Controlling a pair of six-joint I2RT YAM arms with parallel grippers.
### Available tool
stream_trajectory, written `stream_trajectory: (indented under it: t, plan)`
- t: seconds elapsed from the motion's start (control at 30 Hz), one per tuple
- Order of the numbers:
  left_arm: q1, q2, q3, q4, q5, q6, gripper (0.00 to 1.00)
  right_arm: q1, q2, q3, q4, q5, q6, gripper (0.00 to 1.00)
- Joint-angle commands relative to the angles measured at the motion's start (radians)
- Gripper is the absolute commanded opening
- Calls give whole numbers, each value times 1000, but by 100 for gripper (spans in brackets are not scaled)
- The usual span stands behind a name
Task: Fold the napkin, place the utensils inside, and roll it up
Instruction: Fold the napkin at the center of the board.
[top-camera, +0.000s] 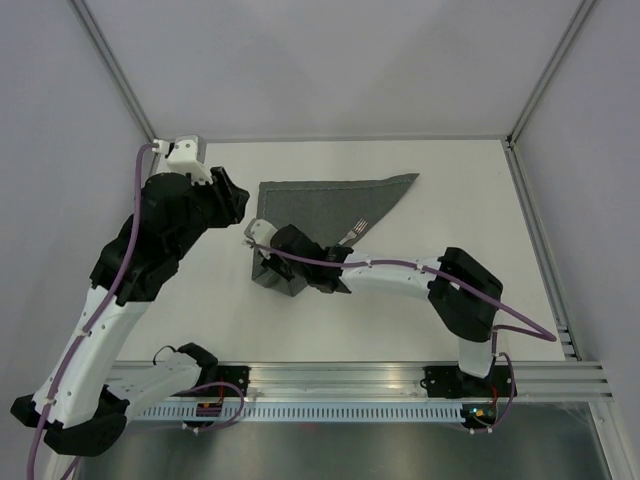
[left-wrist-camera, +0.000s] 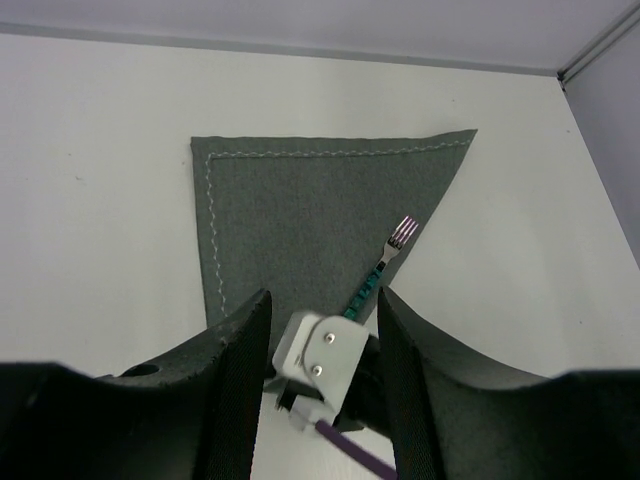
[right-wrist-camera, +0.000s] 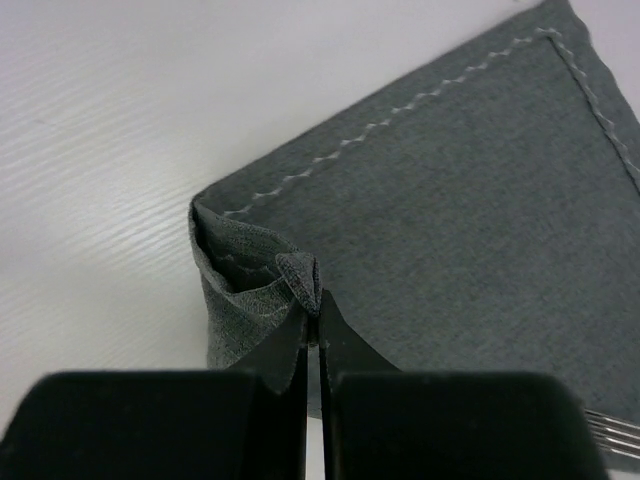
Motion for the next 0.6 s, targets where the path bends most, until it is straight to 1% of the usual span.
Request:
stream_trajectory:
  t: [0.0, 0.23, 0.37, 0.47, 0.57]
  plan:
    - [-3, 34, -6, 65, 52, 4, 52, -70, -84, -17, -28, -23, 47, 0]
    - [-3, 95, -29, 125, 105, -1, 51, -221, -138, -107, -14, -36, 18, 0]
    - [-3, 137, -67, 162, 134, -10, 51, -314, -155, -147, 9, -56, 7, 0]
    - [-3, 160, -100, 199, 160, -22, 51, -365, -153, -163, 11, -88, 8, 1]
    - [-3, 184, -135, 237, 197, -36, 50, -390, -142, -170, 20, -108, -4, 0]
